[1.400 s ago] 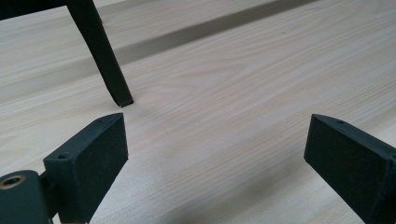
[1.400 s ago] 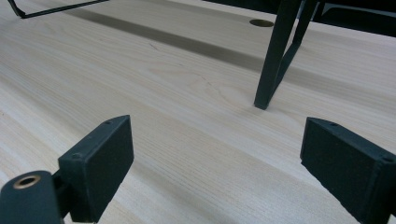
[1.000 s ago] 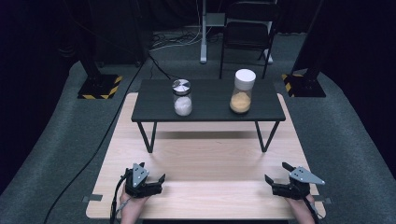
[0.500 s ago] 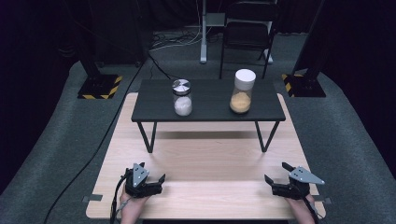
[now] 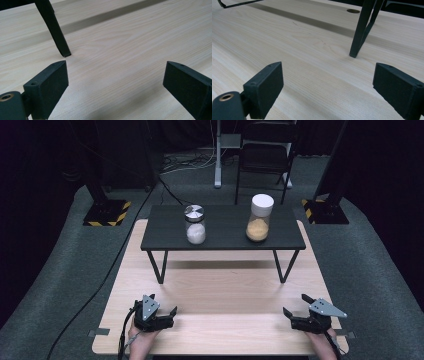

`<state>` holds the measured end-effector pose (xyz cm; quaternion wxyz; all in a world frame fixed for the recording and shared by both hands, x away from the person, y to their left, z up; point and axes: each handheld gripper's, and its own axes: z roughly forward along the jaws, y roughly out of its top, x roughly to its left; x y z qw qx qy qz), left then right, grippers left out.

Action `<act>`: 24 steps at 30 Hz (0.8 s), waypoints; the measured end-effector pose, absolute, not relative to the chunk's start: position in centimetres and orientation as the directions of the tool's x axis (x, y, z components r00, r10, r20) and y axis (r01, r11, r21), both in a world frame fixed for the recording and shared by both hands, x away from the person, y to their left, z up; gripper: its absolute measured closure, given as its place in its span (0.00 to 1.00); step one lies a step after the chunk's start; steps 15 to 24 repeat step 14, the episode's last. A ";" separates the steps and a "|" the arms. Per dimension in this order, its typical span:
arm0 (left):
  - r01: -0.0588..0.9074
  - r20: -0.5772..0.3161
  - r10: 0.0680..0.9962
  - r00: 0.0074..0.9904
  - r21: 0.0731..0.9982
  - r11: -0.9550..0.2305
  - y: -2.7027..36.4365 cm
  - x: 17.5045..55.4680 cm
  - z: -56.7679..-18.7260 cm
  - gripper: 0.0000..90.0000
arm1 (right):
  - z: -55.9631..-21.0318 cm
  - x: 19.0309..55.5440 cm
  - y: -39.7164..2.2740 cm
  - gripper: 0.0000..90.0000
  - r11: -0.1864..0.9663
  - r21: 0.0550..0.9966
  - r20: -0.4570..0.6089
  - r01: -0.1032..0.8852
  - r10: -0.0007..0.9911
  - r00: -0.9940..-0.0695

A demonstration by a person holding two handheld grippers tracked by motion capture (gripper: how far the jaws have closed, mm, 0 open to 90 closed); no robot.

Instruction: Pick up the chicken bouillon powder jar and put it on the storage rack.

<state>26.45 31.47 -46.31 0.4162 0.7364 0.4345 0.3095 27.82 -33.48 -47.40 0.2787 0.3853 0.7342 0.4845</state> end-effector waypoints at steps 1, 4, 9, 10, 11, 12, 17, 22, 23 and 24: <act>0.383 0.094 0.898 0.431 0.882 -0.276 31.5 26.5 -46.3 0.06 | -47.4 27.8 -33.5 0.09 0.233 0.926 -0.036 0.296 0.836 -0.548; 0.382 0.094 0.897 0.431 0.882 -0.276 31.5 26.5 -46.3 0.06 | -47.4 27.8 -33.5 0.09 0.234 0.926 -0.036 0.296 0.836 -0.548; 0.384 0.092 0.898 0.431 0.882 -0.275 31.5 26.5 -46.3 0.06 | -47.4 27.8 -33.5 0.09 0.233 0.926 -0.036 0.296 0.836 -0.548; 0.383 0.093 0.897 0.431 0.882 -0.275 31.5 26.5 -46.3 0.06 | -47.4 27.8 -33.5 0.09 0.233 0.926 -0.035 0.296 0.836 -0.548; 0.383 0.093 0.897 0.432 0.882 -0.276 31.5 26.5 -46.3 0.06 | -47.4 27.8 -33.5 0.09 0.233 0.927 -0.035 0.296 0.836 -0.547; 0.384 0.092 0.897 0.432 0.881 -0.275 31.5 26.5 -46.3 0.06 | -47.4 27.8 -33.5 0.09 0.232 0.927 -0.035 0.295 0.836 -0.548; 0.385 0.091 0.897 0.432 0.881 -0.274 31.5 26.5 -46.3 0.06 | -47.4 27.8 -33.5 0.09 0.232 0.927 -0.036 0.294 0.836 -0.547; 0.385 0.091 0.897 0.432 0.881 -0.274 31.5 26.5 -46.3 0.06 | -47.4 27.8 -33.5 0.09 0.232 0.927 -0.036 0.294 0.836 -0.547; 0.385 0.091 0.897 0.432 0.881 -0.274 31.5 26.5 -46.3 0.06 | -47.4 27.8 -33.5 0.09 0.232 0.927 -0.036 0.294 0.836 -0.547; 0.385 0.091 0.897 0.432 0.881 -0.274 31.5 26.5 -46.3 0.06 | -47.4 27.8 -33.5 0.09 0.232 0.927 -0.036 0.294 0.836 -0.547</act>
